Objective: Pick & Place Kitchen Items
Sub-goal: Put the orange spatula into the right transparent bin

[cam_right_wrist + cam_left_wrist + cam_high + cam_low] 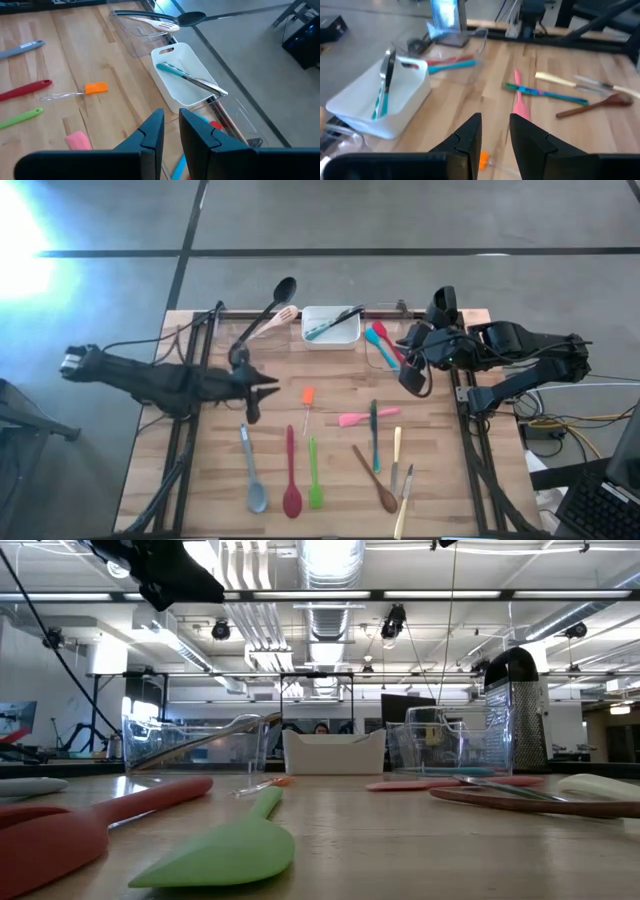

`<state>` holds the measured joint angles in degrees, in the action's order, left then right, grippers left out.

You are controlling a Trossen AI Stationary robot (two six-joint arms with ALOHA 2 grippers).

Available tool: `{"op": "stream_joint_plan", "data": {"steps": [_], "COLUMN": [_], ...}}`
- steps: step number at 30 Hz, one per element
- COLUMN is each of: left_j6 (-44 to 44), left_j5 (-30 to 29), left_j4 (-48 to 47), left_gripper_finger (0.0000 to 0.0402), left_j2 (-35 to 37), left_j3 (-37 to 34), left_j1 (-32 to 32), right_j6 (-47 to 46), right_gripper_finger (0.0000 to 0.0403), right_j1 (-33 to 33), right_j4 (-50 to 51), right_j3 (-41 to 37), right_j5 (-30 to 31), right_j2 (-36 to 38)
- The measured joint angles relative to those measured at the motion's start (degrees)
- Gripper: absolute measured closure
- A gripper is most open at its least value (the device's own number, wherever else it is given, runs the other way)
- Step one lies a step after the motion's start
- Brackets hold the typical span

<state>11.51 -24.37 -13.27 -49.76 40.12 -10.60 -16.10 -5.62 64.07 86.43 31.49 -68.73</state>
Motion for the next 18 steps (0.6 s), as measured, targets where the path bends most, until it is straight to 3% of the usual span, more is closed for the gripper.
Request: {"op": "stream_joint_plan", "data": {"steps": [10,18], "left_j6": [3.95,4.94], "left_j5": [-1.15,-1.19], "left_j4": [-0.12,-0.08], "left_gripper_finger": [0.0298,0.0298], "left_j2": [-12.68,-17.71], "left_j3": [-0.07,-0.07], "left_j1": [-3.14,-3.12], "right_j6": [-6.14,-13.77], "right_gripper_finger": [0.0351,0.0351], "right_j1": [-0.14,-0.7], "right_j4": [5.59,9.03], "right_j3": [-0.4,-3.81], "right_j5": [-0.34,-0.69], "right_j2": [0.06,0.02]}}
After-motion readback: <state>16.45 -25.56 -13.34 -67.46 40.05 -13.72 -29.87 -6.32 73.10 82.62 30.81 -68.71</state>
